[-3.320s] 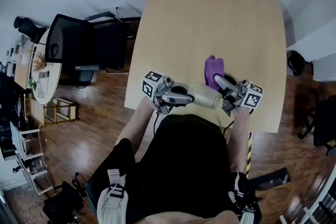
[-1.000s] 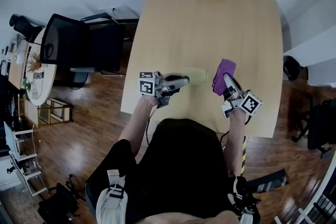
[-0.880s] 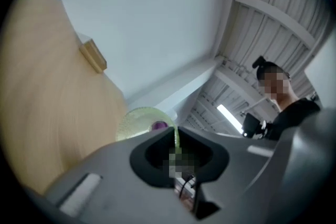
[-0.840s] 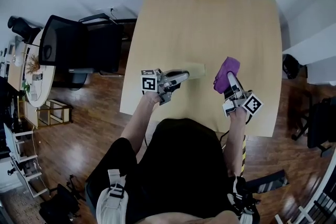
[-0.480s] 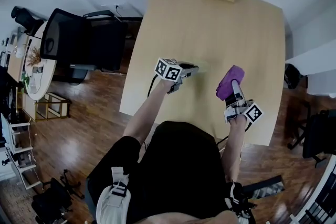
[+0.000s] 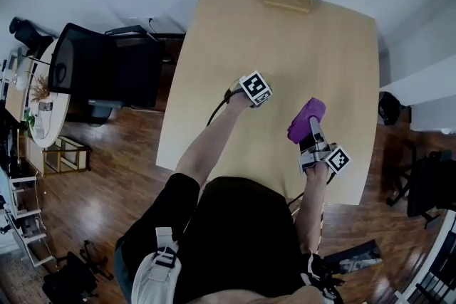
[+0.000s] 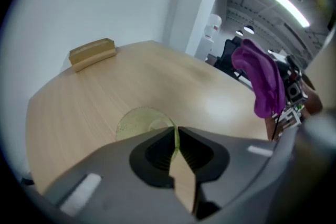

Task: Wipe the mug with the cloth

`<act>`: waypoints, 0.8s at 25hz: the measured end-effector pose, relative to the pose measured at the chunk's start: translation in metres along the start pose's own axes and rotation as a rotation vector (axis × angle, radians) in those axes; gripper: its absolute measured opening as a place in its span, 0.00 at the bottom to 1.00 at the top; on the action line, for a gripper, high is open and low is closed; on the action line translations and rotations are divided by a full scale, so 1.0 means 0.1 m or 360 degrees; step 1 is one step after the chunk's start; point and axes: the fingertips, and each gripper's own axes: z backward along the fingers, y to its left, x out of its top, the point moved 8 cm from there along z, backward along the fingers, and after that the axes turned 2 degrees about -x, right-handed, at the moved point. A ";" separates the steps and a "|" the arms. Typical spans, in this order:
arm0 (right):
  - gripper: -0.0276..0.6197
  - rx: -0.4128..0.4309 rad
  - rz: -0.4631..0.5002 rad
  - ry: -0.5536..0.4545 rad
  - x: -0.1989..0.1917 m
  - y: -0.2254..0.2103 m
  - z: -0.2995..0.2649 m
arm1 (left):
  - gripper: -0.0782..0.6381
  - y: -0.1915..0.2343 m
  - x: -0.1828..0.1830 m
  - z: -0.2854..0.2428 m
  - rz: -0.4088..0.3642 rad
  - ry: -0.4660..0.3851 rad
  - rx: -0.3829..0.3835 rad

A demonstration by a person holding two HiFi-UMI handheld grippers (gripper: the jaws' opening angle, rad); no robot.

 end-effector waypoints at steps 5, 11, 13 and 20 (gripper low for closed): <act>0.14 -0.0018 -0.0009 -0.0020 0.05 -0.04 0.01 | 0.17 0.09 0.25 -0.18 -0.0247 0.0082 0.0152; 0.14 0.0018 -0.0002 -0.0025 0.09 -0.04 0.01 | 0.26 0.01 0.27 -0.21 -0.0209 0.0037 0.0105; 0.14 0.0036 0.0016 -0.0023 0.10 -0.04 0.01 | 0.28 -0.03 0.25 -0.19 -0.0213 0.0033 0.0089; 0.14 0.0061 -0.0015 -0.0008 0.05 0.02 0.00 | 0.31 -0.09 0.23 0.00 -0.0224 -0.0105 0.0152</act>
